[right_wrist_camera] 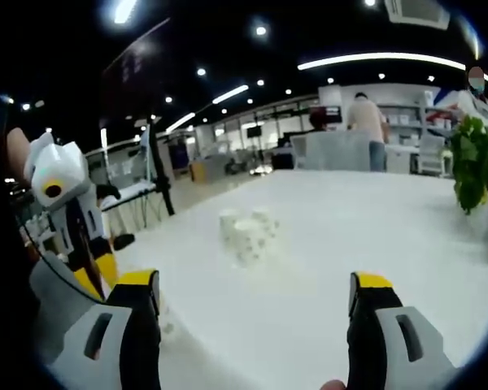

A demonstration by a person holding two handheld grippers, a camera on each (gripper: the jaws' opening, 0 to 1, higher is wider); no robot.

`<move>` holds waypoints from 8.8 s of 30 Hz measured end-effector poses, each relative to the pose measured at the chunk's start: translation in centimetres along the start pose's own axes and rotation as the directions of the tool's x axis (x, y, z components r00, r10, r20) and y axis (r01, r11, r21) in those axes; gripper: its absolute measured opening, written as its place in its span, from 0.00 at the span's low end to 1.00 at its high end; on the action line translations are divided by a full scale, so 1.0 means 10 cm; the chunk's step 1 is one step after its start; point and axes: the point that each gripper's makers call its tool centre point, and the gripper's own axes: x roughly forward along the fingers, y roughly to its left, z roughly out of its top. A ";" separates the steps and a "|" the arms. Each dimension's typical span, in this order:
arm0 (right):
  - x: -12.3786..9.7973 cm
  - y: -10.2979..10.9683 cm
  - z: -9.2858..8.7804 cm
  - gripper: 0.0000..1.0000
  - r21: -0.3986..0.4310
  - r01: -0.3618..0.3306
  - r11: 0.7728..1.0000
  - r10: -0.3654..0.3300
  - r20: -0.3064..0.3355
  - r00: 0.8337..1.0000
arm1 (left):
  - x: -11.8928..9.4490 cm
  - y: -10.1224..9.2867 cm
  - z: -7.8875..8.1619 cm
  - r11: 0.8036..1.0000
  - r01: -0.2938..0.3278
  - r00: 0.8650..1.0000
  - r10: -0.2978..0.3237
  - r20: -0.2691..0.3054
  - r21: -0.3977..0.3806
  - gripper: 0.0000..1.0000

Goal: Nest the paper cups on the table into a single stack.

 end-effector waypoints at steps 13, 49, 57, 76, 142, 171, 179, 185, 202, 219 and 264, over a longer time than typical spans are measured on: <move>0.03 0.06 0.01 0.95 -0.006 -0.012 1.000 0.012 -0.014 1.000 | -0.17 0.04 -0.05 0.989 -0.038 0.995 0.052 0.089 -0.145 0.19; -0.04 0.02 0.25 0.95 -0.051 0.011 0.999 -0.014 -0.048 0.999 | -0.99 0.60 -0.58 0.719 -0.286 0.804 0.540 0.249 -0.634 0.67; 0.07 0.09 0.38 0.95 -0.092 -0.015 0.996 0.010 -0.060 0.998 | -1.12 0.62 -0.74 0.649 -0.299 0.755 0.609 0.242 -0.700 0.77; 0.47 0.30 0.53 0.95 -0.159 -0.101 0.982 0.086 -0.099 0.991 | -1.20 0.63 -1.10 0.548 -0.324 0.718 0.673 0.177 -0.771 0.89; 2.17 0.18 -0.14 0.35 -0.196 -0.280 0.940 0.184 -0.403 0.897 | -1.18 0.48 -1.58 0.398 -0.327 0.700 0.711 0.063 -0.858 0.99; 0.97 0.77 1.06 0.35 -0.186 -0.243 0.952 0.226 -0.108 0.968 | -1.22 0.51 -1.27 0.511 -0.297 0.712 0.682 0.169 -0.807 0.99; 0.48 1.02 1.36 0.35 -0.221 -0.223 0.950 0.225 -0.015 0.974 | -1.24 0.50 -1.19 0.544 -0.289 0.720 0.666 0.196 -0.788 0.98; 0.23 1.12 1.56 0.35 -0.225 -0.191 0.955 0.209 0.060 0.976 | -1.30 0.53 -1.13 0.549 -0.277 0.709 0.671 0.218 -0.789 0.98; 0.02 1.17 1.41 0.35 -0.122 -0.139 0.983 0.156 0.147 0.977 | -1.44 0.49 -0.89 0.598 -0.271 0.704 0.657 0.268 -0.755 0.98; 0.06 1.47 1.29 0.35 0.015 -0.257 0.966 0.248 0.212 0.945 | -1.44 0.27 -0.28 0.675 -0.157 0.703 0.589 0.399 -0.721 0.90; -0.12 2.02 1.33 0.35 0.183 -0.572 0.800 0.499 0.327 0.802 | -1.95 0.11 0.32 0.716 0.197 0.446 0.543 0.712 -0.670 0.18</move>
